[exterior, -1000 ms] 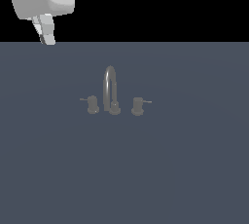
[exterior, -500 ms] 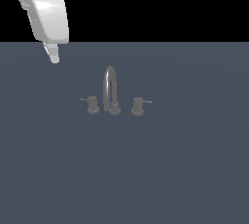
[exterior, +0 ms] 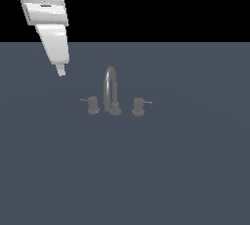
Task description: Turn on the faucet by rotating a designated handle.
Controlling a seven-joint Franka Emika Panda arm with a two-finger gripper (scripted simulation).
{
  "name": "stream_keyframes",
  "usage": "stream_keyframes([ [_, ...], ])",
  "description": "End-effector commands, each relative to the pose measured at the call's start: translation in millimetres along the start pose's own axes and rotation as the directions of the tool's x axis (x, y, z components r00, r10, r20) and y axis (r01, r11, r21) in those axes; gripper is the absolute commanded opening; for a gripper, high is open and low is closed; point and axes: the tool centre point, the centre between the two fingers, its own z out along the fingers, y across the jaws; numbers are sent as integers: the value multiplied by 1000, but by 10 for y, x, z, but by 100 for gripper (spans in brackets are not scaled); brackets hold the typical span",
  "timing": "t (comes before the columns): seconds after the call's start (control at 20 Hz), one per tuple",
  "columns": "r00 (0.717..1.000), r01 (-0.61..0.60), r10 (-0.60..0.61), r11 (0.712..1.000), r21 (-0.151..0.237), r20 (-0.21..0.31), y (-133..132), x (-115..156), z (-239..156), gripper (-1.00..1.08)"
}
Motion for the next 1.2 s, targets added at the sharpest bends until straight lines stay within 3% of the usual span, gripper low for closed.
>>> stream_keyframes([
  [0.0, 999, -43, 43, 999, -2, 0, -105, 38, 118, -100],
  [0.45, 974, -224, 224, 974, -12, -2, -528, 260, 624, -100],
  [1.15, 876, -481, 482, 876, -24, -2, -1075, 735, 1360, -100],
])
